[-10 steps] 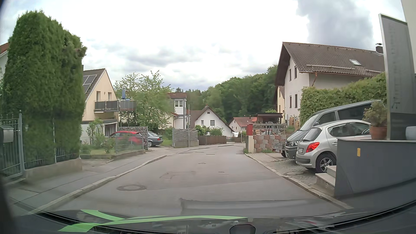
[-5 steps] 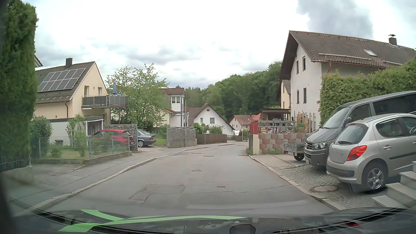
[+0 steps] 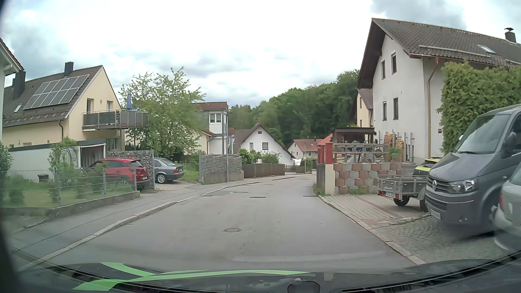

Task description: Follow the waypoints while adhering to traffic rules and regulations

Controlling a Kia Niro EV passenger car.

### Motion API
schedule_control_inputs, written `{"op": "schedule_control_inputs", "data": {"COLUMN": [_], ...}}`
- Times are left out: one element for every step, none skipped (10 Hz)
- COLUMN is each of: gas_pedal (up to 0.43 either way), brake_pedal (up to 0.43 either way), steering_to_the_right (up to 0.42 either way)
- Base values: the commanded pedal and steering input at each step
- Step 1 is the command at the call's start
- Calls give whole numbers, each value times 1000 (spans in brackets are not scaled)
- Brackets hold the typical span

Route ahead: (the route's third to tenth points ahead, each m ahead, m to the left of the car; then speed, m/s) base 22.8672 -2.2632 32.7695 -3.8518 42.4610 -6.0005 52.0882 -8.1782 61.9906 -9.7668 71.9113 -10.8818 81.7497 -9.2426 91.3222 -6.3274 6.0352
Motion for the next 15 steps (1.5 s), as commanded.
{"op": "schedule_control_inputs", "data": {"gas_pedal": [0, 0, 0, 0, 0, 0, 0, 0, 0, 0, 0, 0, 0, 0, 0], "brake_pedal": [0, 0, 0, 0, 0, 0, 0, 0, 0, 0, 0, 0, 0, 0, 0], "steering_to_the_right": [-7, -13, -21, -20, -17, -17, -17, -16, -13, -12, -12, -11, -2, 4, 4]}}
